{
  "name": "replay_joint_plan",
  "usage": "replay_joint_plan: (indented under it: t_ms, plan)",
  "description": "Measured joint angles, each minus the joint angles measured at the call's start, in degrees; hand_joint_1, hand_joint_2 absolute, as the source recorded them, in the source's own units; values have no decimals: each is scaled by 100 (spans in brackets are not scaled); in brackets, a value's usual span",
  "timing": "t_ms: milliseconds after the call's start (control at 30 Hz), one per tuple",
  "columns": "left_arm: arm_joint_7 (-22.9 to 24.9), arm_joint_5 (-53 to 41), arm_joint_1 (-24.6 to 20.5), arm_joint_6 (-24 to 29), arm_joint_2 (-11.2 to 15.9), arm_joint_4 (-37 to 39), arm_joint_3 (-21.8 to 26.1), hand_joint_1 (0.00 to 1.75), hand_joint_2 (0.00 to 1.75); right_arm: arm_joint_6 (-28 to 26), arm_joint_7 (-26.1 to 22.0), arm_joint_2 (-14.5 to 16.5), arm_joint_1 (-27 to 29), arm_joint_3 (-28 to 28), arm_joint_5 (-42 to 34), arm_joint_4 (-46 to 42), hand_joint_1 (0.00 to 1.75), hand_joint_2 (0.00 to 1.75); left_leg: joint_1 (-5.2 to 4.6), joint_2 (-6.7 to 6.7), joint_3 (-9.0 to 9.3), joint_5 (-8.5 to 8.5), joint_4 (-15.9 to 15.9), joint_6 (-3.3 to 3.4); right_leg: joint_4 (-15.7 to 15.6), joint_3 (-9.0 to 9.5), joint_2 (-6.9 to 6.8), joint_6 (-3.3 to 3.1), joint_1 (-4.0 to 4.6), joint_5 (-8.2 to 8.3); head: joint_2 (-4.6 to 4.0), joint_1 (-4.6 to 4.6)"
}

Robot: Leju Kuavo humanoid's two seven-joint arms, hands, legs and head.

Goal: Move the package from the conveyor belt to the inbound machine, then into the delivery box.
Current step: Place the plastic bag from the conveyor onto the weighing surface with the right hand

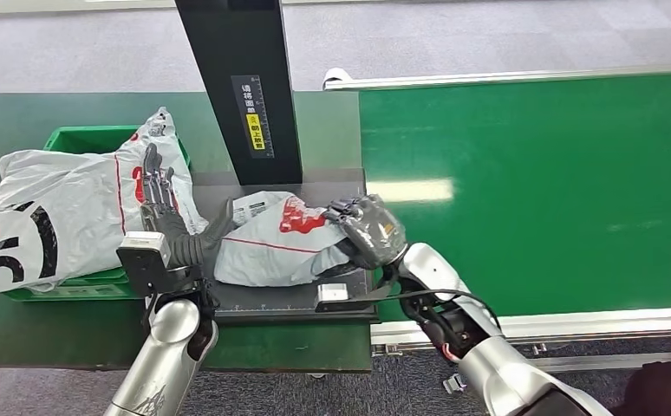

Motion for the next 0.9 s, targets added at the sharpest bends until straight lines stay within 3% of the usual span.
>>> replay_joint_plan:
  t_ms: [167, 200, 300, 333, 733, 900]
  plan:
    - [-1, 62, 0, -126, -27, 58, -61, 0, 175, -17, -93, 295, 19, 241, -238, 539, 172, 175, -1, 1, 1, 0, 0, 0, 0, 1, 1, 0, 0, 0, -1, 0]
    - [-8, 84, -1, -138, -36, 63, -64, 0, 175, -25, -80, 333, 31, 252, -221, 605, 144, 175, -1, 2, 2, 0, 0, 0, 0, 1, 1, 0, -1, 0, -1, 0]
    - [-14, 95, -7, -170, -53, 78, -99, 0, 175, -39, 64, 424, 70, 216, -110, 747, 20, 175, -1, 1, 2, 0, 1, 0, 0, 2, 1, 0, -1, 1, -1, 0]
    - [-14, 90, -9, -181, -57, 84, -115, 0, 175, -32, 102, 452, 69, 176, -146, 802, 4, 175, -1, 1, 2, 0, 1, 0, 0, 2, 1, 0, -1, 1, 0, 0]
    - [-11, 87, -6, -291, -93, 89, -164, 0, 175, 300, -36, 505, -20, -623, -1592, 1077, 0, 175, -1, 0, 3, 0, 1, 0, -1, 2, 1, 0, -1, 1, 0, 0]
    - [14, 52, -5, -318, -95, 96, -165, 0, 175, 1459, -299, 491, 196, -1118, -3001, 663, 0, 175, -1, 0, 2, 0, 1, 0, 0, 2, 1, 0, -1, 1, -1, 0]
